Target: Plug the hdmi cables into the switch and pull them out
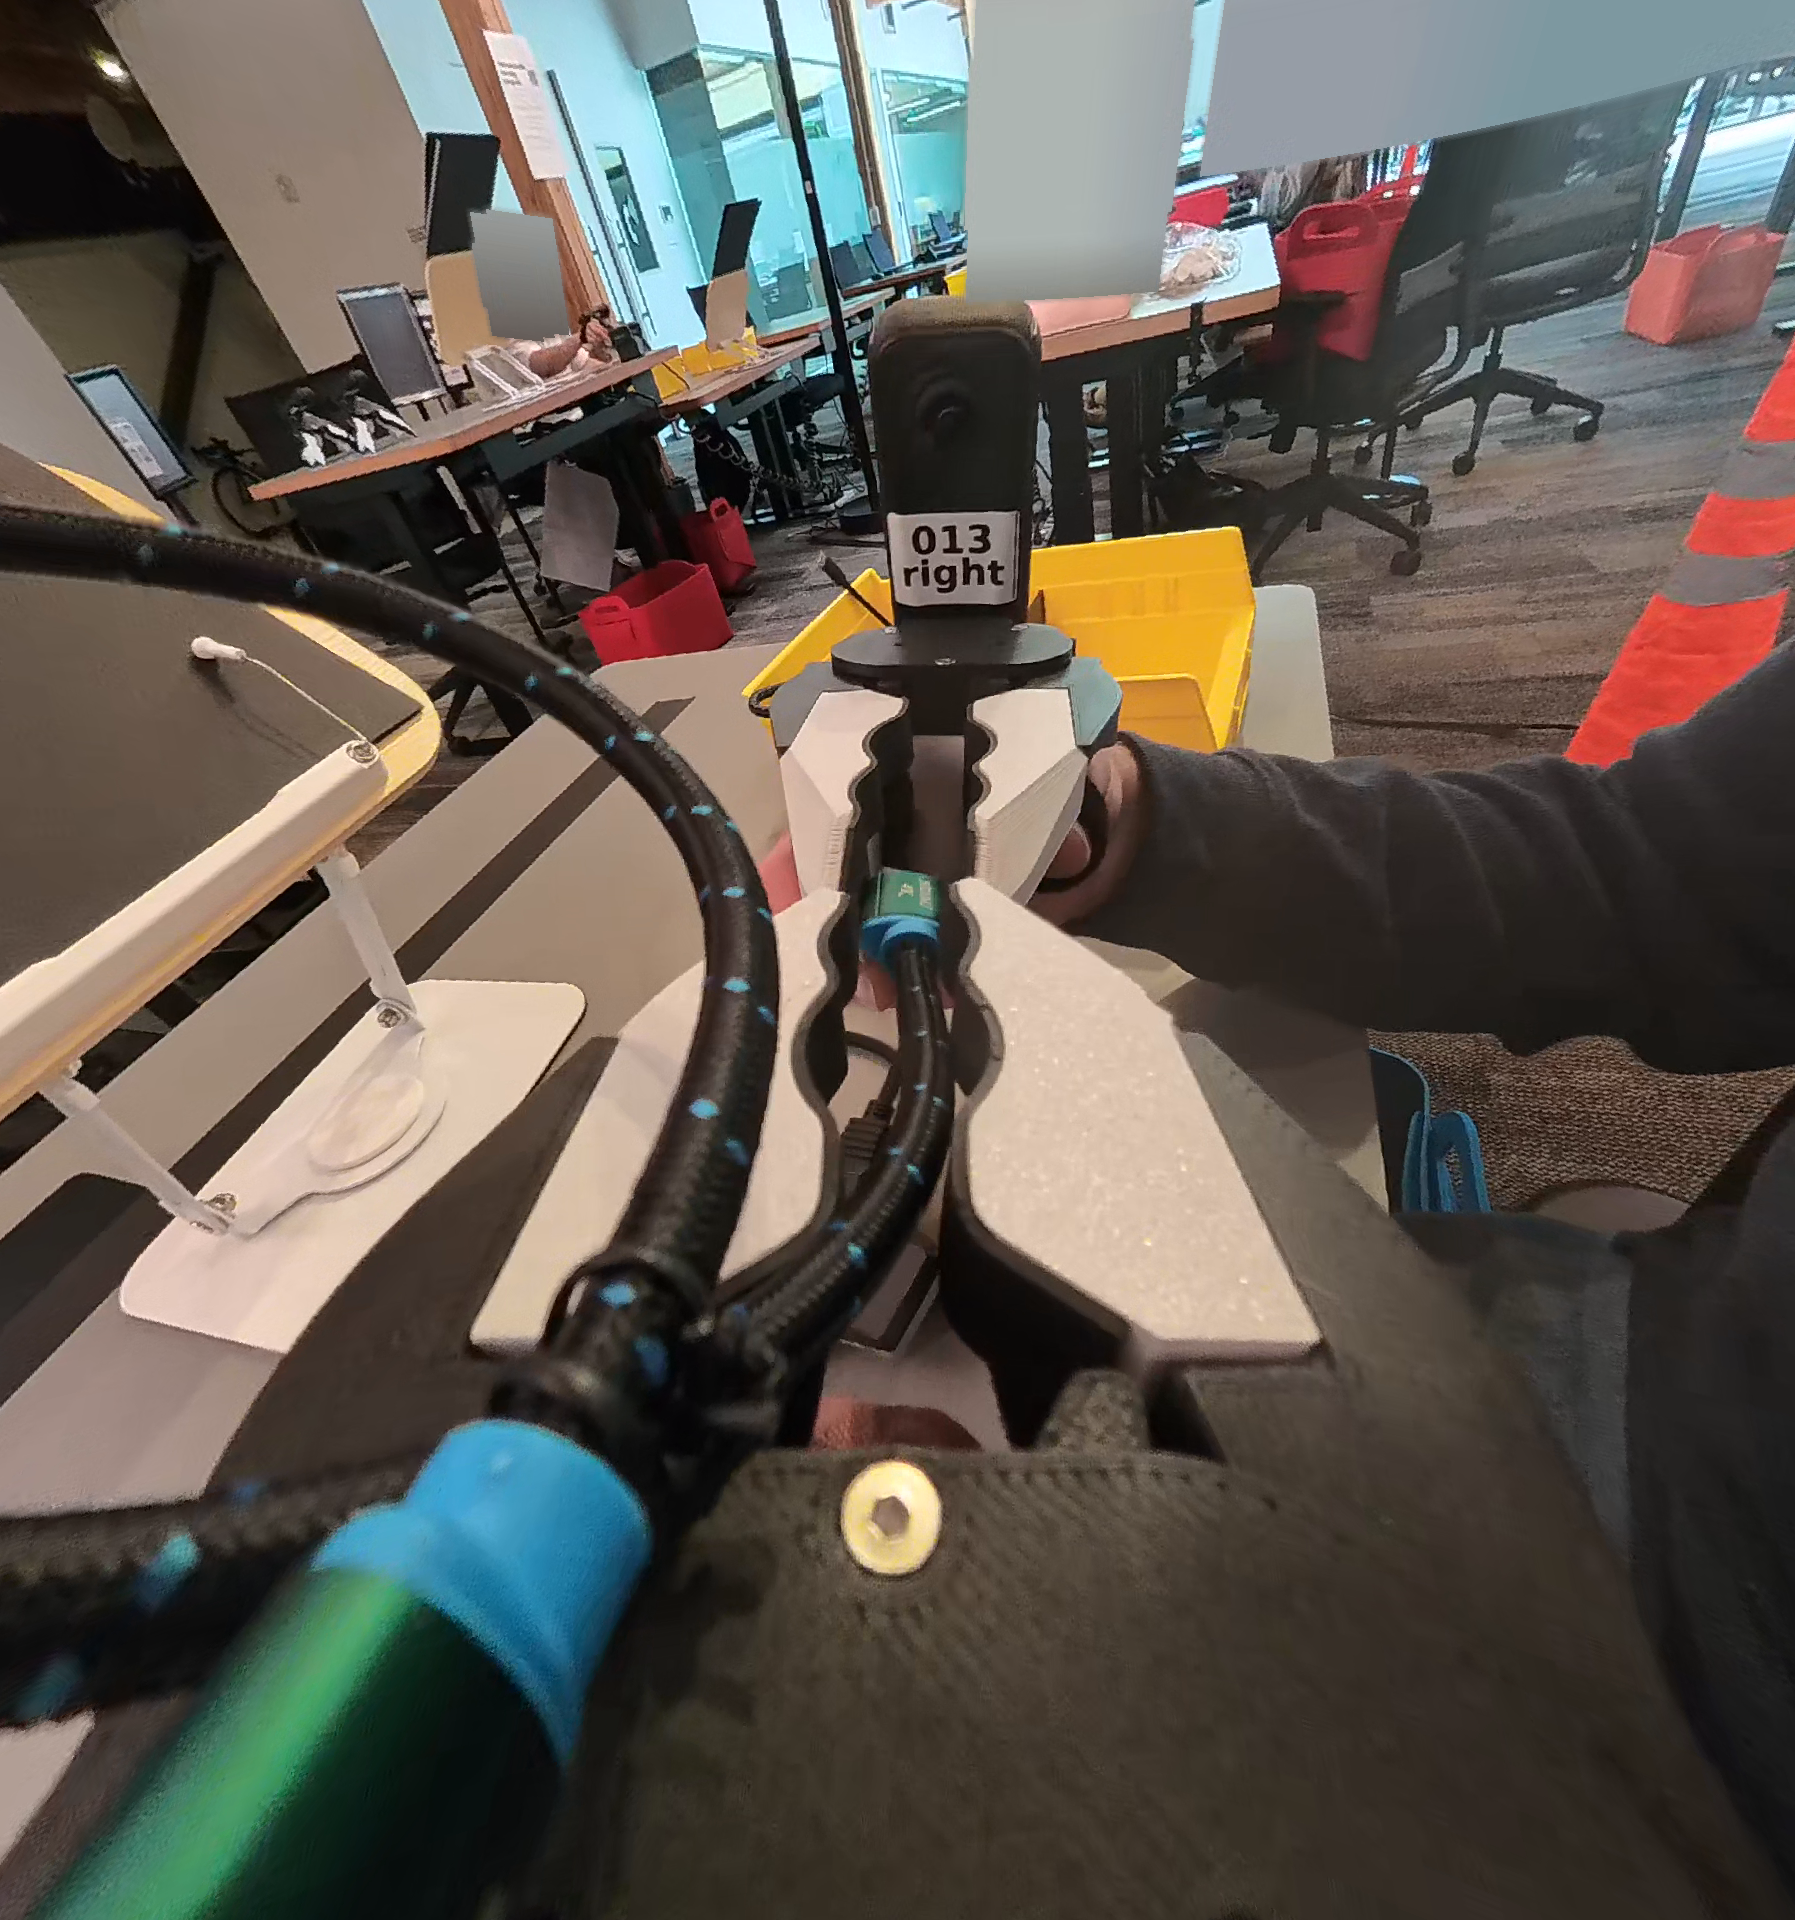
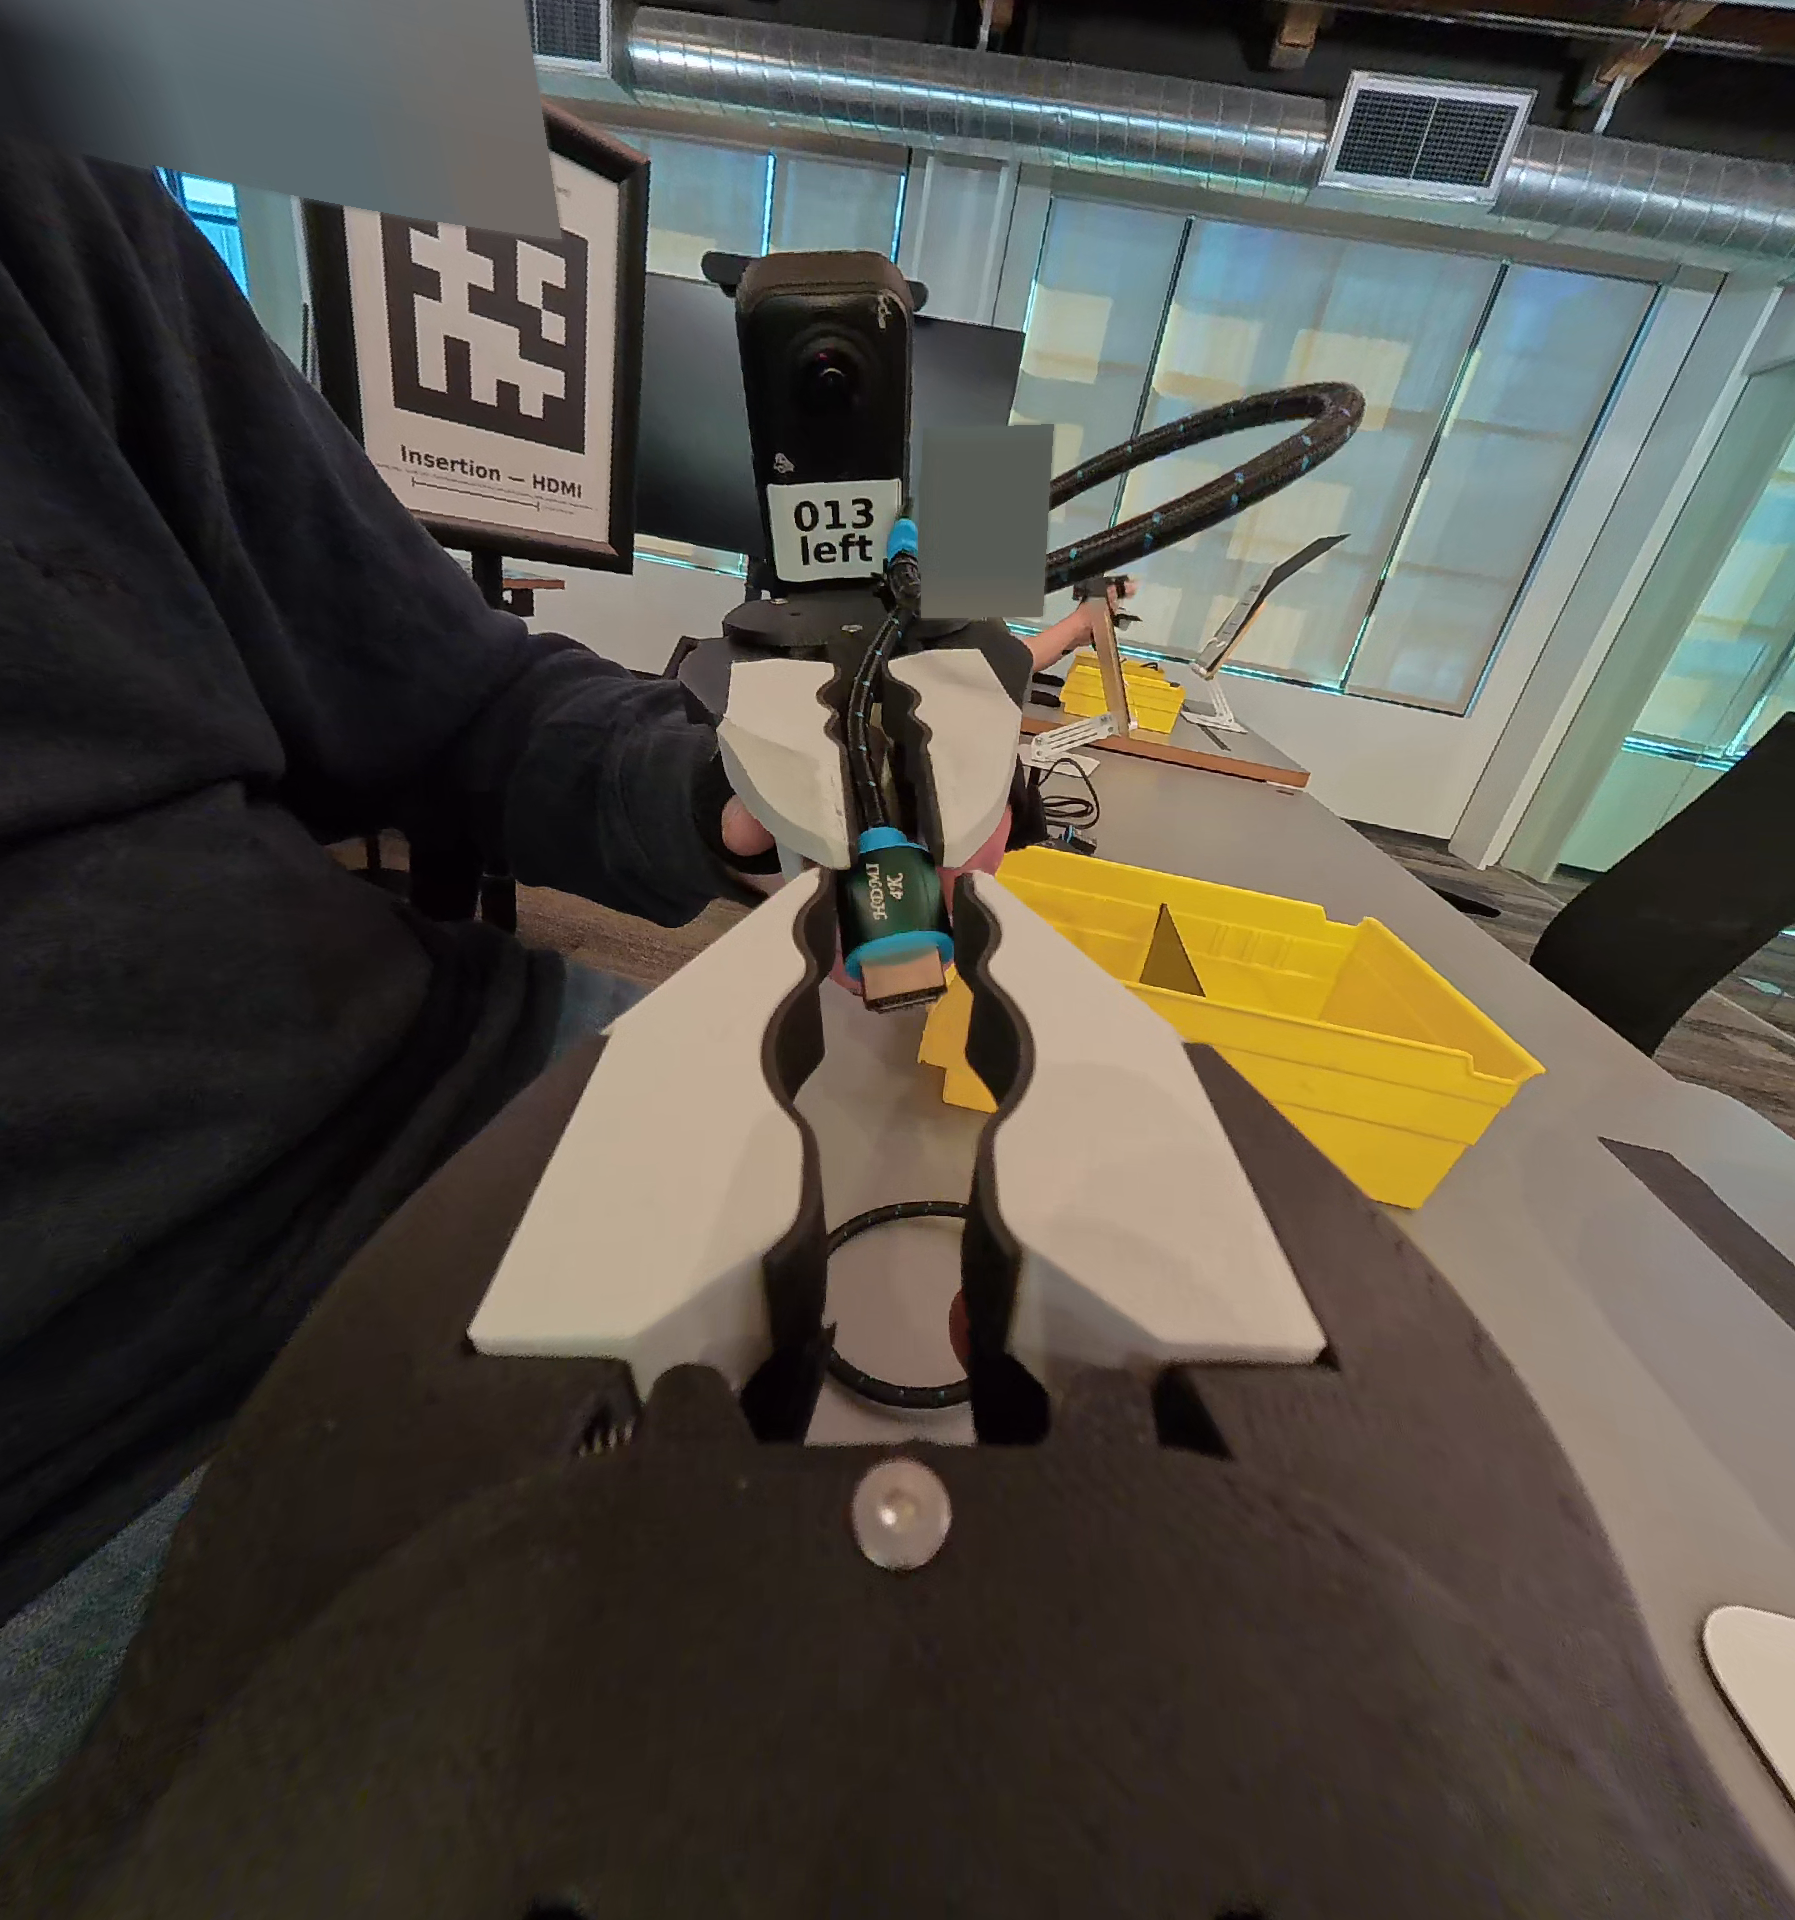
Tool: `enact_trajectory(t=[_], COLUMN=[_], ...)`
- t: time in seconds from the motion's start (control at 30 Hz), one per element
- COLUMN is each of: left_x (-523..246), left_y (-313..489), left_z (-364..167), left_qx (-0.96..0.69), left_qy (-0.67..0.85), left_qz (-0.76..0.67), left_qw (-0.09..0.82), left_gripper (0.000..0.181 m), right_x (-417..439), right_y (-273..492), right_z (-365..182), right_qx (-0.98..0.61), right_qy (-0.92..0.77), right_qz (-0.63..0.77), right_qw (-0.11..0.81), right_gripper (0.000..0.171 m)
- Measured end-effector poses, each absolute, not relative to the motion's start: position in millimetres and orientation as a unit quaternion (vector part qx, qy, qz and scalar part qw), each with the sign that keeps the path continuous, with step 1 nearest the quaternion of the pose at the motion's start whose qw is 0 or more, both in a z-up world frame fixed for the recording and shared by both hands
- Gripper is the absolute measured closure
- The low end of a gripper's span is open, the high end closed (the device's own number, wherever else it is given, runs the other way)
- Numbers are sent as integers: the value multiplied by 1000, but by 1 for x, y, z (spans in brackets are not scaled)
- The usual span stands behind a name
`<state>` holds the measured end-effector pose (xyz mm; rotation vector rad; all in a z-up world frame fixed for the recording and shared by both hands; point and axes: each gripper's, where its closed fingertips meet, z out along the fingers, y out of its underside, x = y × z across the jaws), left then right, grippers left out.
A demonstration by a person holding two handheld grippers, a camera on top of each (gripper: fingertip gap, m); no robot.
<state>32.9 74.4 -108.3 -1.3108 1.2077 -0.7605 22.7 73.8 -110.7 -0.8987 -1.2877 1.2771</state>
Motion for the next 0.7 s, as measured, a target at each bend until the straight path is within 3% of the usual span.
enact_trajectory(t=[0.53,0.7], left_x=[32,31], left_y=[73,73], left_z=[-108,-110], left_qx=[-555,-557], left_qy=[511,523], left_qz=[-333,-314], left_qw=[566,563], left_gripper=[167,155], right_x=[26,27], right_y=[74,72], right_z=[-111,-107], right_qx=[-375,-370], right_qy=[-538,-533], right_qz=[543,551], right_qw=[524,525], right_gripper=[153,153])
